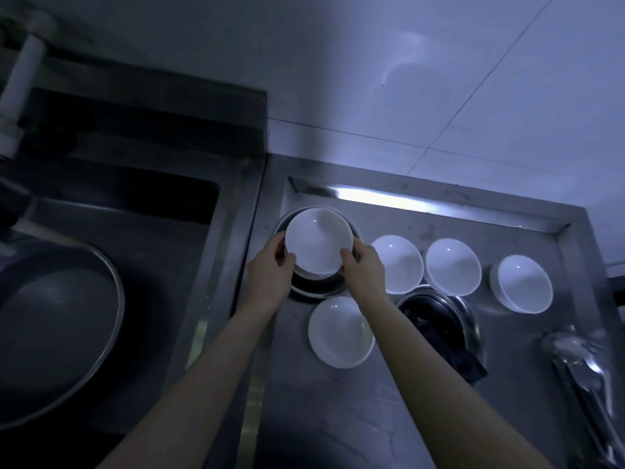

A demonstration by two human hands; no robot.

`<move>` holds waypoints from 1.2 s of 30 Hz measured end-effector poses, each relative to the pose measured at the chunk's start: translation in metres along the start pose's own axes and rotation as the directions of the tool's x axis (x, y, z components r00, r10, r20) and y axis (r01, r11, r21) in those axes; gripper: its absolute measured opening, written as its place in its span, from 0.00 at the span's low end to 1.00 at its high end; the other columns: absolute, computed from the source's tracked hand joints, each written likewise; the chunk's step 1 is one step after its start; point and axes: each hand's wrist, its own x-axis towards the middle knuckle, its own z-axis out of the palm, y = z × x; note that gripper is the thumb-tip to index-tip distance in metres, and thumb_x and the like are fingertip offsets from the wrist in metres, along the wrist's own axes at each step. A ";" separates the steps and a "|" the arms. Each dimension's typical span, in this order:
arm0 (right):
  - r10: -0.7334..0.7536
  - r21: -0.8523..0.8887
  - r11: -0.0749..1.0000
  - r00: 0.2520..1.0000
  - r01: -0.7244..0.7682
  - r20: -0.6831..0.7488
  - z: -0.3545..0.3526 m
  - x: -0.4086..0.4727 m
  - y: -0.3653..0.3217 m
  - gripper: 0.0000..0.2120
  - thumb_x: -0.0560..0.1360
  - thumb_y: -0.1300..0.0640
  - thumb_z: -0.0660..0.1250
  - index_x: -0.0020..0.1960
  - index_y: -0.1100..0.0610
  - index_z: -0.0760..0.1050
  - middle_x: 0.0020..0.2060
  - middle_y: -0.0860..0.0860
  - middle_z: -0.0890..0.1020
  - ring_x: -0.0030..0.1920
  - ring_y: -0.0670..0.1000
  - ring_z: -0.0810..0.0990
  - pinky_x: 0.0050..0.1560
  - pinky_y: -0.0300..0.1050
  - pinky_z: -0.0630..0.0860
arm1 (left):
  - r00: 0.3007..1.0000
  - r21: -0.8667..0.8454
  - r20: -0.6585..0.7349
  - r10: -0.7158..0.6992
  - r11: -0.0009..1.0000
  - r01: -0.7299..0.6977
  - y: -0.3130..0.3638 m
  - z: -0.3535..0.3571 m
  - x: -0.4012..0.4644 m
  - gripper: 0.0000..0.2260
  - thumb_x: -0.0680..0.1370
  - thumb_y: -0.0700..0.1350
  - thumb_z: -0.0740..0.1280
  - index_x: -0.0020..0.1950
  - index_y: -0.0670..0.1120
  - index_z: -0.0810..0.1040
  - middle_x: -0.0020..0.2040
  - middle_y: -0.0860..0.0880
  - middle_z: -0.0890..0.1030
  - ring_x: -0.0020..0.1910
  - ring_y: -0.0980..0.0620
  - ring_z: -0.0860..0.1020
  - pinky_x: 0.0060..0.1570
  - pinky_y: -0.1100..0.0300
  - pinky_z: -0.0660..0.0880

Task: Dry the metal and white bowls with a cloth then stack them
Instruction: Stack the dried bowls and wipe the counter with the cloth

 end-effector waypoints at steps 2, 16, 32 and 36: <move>0.006 -0.011 1.000 1.000 -0.006 0.001 0.000 0.001 0.000 0.08 0.79 0.54 0.59 0.45 0.54 0.75 0.44 0.55 0.78 0.44 0.55 0.79 0.51 0.56 0.78 | 1.000 0.012 -0.013 -0.005 1.000 0.005 0.001 0.000 0.002 0.19 0.78 0.41 0.65 0.69 0.51 0.74 0.63 0.49 0.80 0.61 0.48 0.78 0.61 0.45 0.77; 0.032 0.023 0.999 0.998 -0.031 -0.051 -0.020 -0.038 0.014 0.14 0.80 0.51 0.61 0.62 0.55 0.75 0.53 0.50 0.77 0.50 0.49 0.75 0.52 0.43 0.69 | 0.994 -0.001 -0.108 -0.020 1.000 0.020 0.002 -0.002 -0.027 0.18 0.81 0.41 0.65 0.70 0.48 0.71 0.56 0.55 0.76 0.56 0.54 0.76 0.57 0.58 0.73; 0.102 0.193 0.978 0.986 -0.075 -0.134 -0.030 -0.133 0.081 0.17 0.76 0.59 0.64 0.61 0.42 0.76 0.50 0.41 0.77 0.51 0.46 0.78 0.55 0.55 0.78 | 1.000 0.037 -0.003 -0.024 0.999 0.024 -0.053 0.022 -0.127 0.14 0.78 0.42 0.68 0.58 0.60 0.78 0.58 0.54 0.81 0.55 0.57 0.79 0.57 0.51 0.79; -0.010 0.269 0.962 0.986 0.055 -0.165 -0.040 -0.106 0.038 0.16 0.76 0.56 0.63 0.60 0.43 0.76 0.53 0.50 0.77 0.49 0.48 0.79 0.48 0.53 0.82 | 0.995 -0.055 -0.078 0.070 0.996 -0.074 -0.008 0.008 -0.108 0.14 0.79 0.41 0.67 0.64 0.51 0.78 0.59 0.51 0.79 0.56 0.54 0.79 0.56 0.48 0.80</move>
